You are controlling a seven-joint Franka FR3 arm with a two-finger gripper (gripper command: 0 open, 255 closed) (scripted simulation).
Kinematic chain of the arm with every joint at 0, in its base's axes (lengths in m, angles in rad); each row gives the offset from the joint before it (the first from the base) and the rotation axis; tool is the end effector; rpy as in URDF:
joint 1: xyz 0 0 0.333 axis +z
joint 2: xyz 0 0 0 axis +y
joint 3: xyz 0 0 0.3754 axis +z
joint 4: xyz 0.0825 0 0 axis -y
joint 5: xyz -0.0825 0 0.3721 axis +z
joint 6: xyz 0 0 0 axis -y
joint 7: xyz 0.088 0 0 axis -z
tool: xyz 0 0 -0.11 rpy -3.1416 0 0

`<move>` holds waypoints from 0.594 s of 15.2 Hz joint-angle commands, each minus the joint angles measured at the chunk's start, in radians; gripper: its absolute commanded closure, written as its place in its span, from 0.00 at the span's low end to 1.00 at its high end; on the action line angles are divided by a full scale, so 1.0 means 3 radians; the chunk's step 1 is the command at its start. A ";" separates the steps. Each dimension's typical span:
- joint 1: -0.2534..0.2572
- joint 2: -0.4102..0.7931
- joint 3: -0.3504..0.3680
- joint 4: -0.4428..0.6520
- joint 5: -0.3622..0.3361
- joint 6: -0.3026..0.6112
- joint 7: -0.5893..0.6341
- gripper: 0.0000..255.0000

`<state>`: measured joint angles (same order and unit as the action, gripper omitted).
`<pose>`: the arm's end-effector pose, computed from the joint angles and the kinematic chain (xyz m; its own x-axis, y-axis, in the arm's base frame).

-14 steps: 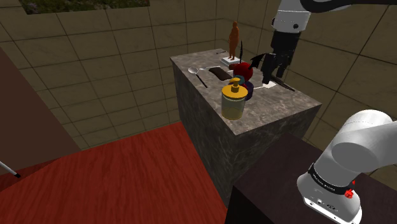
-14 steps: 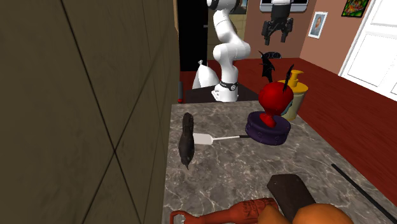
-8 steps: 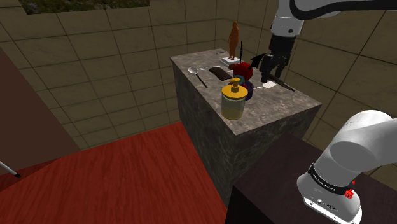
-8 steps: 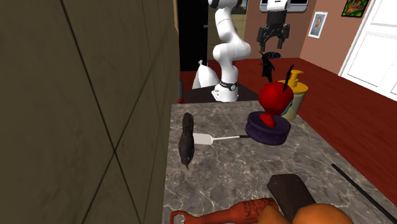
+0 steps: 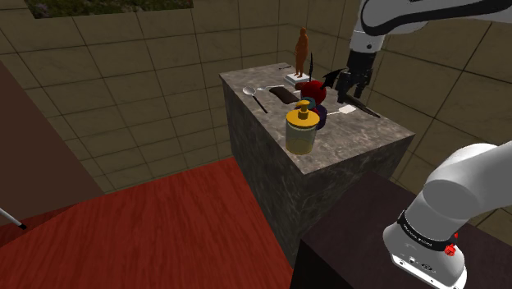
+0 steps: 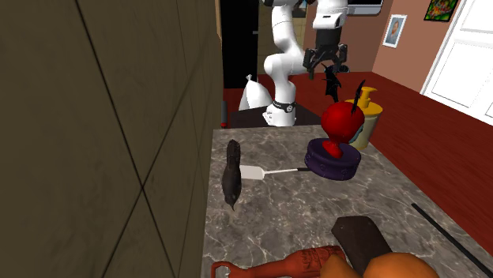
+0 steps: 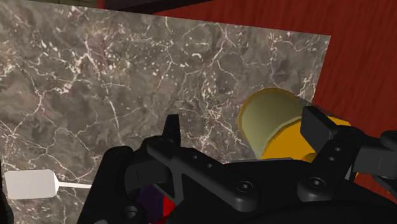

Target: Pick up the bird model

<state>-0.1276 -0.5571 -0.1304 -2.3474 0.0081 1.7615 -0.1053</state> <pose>0.3250 -0.0958 0.5804 0.9909 -0.1323 -0.0244 -0.1338 -0.9878 -0.0796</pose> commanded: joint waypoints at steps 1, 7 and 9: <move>-0.0050 0.0168 -0.0104 0.0050 -0.0036 0.0112 -0.0090 0.00; -0.0175 0.0731 -0.0403 0.0302 -0.0062 0.0400 -0.0364 0.00; -0.0211 0.0933 -0.0499 0.0413 -0.0043 0.0480 -0.0461 0.00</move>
<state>-0.1874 -0.3166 -0.2664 -2.2460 -0.0095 1.8898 -0.2300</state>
